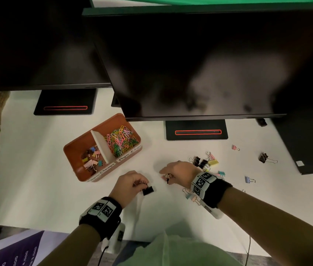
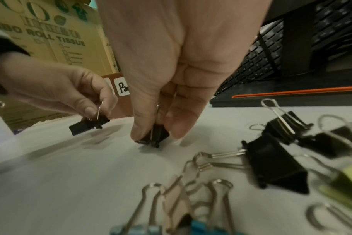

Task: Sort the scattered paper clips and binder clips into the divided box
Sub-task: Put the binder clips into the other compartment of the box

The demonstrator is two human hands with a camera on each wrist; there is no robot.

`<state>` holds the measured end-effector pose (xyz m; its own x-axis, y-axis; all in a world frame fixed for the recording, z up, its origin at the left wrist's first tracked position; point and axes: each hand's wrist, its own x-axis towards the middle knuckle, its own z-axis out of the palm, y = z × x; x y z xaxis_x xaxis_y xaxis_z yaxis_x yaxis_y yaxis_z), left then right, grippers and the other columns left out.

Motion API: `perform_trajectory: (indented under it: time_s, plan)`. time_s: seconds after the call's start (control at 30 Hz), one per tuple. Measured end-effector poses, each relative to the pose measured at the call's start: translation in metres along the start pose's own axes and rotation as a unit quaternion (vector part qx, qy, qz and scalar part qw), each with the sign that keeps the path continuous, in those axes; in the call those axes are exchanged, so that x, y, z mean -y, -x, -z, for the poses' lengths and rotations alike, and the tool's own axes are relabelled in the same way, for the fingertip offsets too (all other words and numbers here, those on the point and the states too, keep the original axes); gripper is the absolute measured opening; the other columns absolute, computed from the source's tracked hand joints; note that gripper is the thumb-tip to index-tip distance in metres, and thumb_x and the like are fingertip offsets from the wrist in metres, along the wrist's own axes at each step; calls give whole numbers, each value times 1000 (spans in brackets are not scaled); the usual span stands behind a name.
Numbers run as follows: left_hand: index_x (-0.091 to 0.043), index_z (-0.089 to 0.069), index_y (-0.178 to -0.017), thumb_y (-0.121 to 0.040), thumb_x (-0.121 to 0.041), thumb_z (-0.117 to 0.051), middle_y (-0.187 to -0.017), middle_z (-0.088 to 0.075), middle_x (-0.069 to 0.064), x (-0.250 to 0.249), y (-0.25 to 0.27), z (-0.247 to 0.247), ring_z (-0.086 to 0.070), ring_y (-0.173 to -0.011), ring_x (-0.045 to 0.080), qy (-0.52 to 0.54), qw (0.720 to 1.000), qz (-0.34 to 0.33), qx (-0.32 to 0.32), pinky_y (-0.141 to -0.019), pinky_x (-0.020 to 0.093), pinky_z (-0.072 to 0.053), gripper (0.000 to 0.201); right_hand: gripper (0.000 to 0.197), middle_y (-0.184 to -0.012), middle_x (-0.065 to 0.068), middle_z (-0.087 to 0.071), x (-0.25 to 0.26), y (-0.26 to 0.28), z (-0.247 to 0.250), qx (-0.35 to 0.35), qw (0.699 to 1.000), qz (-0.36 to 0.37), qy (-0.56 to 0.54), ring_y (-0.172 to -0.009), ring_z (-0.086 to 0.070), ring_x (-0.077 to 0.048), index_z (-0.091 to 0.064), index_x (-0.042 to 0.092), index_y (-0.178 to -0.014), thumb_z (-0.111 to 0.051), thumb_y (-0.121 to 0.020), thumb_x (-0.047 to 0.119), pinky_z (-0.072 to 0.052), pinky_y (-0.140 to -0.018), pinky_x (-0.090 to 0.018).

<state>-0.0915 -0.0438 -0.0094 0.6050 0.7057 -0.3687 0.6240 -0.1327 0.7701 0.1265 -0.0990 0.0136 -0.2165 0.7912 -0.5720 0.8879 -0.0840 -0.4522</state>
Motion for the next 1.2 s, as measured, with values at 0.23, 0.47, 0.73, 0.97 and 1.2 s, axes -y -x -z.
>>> perform_trajectory:
  time_s: [0.23, 0.47, 0.73, 0.97, 1.2]
  plan:
    - [-36, -63, -72, -78, -6, -71, -80, -59, -8, 9, 9, 11, -58, -81, 5, -1, 1000, -2, 4, -69, 4, -41, 32, 32, -120, -7, -53, 9, -12, 0, 18, 999, -41, 20, -109, -54, -27, -58, 17, -120, -59, -88, 18, -43, -90, -33]
    - [-22, -72, -80, -78, -5, -70, -80, -59, -11, 16, 16, 19, -58, -81, 5, -1, 1000, -17, 7, -70, 5, -41, 17, 23, -119, -4, -50, 10, -15, -3, -14, 999, -46, -10, -101, -58, -25, -63, 12, -106, -64, -83, 12, -46, -86, -30]
    - [-19, -73, -82, -79, -5, -68, -82, -61, -8, 12, 20, 29, -60, -76, 7, 14, 999, -43, 14, -72, 10, -45, 15, 22, -107, -2, -63, 14, -15, -2, -17, 998, -48, 48, -106, -51, -18, -62, 24, -103, -62, -81, 25, -46, -88, -33]
    - [-19, -73, -89, -82, -12, -68, -88, -61, -6, -12, 30, 60, -60, -81, 6, 15, 995, -95, 15, -72, 11, -46, 11, 21, -110, -2, -61, 31, -14, -2, 3, 1000, 3, -23, -100, -59, -21, -64, 19, -102, -65, -80, 19, -46, -89, -31]
    - [-16, -72, -88, -79, -4, -70, -86, -61, -6, -14, 38, 135, -61, -76, 6, 46, 980, -80, -178, -70, 15, -49, 15, 25, -106, -3, -62, 123, -46, 47, -133, 978, 145, -65, -94, -57, -16, -63, 14, -104, -69, -81, 22, -48, -83, -28]
